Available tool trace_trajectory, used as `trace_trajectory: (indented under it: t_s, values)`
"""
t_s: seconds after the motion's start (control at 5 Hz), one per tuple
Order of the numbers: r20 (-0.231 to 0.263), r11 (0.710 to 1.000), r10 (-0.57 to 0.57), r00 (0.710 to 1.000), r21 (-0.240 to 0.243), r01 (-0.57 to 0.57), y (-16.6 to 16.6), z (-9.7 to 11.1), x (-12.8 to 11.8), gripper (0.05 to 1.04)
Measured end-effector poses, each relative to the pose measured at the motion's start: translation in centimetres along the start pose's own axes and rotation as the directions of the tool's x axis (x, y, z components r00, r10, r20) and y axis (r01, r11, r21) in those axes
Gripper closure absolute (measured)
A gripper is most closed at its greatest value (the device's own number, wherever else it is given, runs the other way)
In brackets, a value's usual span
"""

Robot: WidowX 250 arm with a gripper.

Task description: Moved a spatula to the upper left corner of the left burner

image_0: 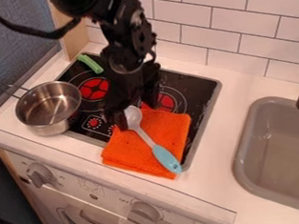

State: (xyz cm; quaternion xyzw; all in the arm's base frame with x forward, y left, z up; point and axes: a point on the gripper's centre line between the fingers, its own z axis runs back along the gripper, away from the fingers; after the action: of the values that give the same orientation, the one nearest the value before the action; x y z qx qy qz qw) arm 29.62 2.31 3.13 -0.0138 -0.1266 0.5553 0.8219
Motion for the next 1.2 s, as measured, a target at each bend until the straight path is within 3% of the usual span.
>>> trace_trajectory:
  t_s: [0.2,0.6,0.8,1.2]
  values:
    - [-0.015,1.0,0.005,1.0,0.01,-0.005,0.1,-0.9,-0.3,0.127]
    - [0.009,0.999,0.006,1.0,0.042,-0.007,0.3,-1.7,0.9,0.721]
    - [0.016,0.999,0.005,1.0,0.039,-0.006,0.1,-1.6,1.3,0.874]
    - [0.031,0.999,0.0,1.0,0.038,-0.001,-0.1,-1.3,2.1,0.881]
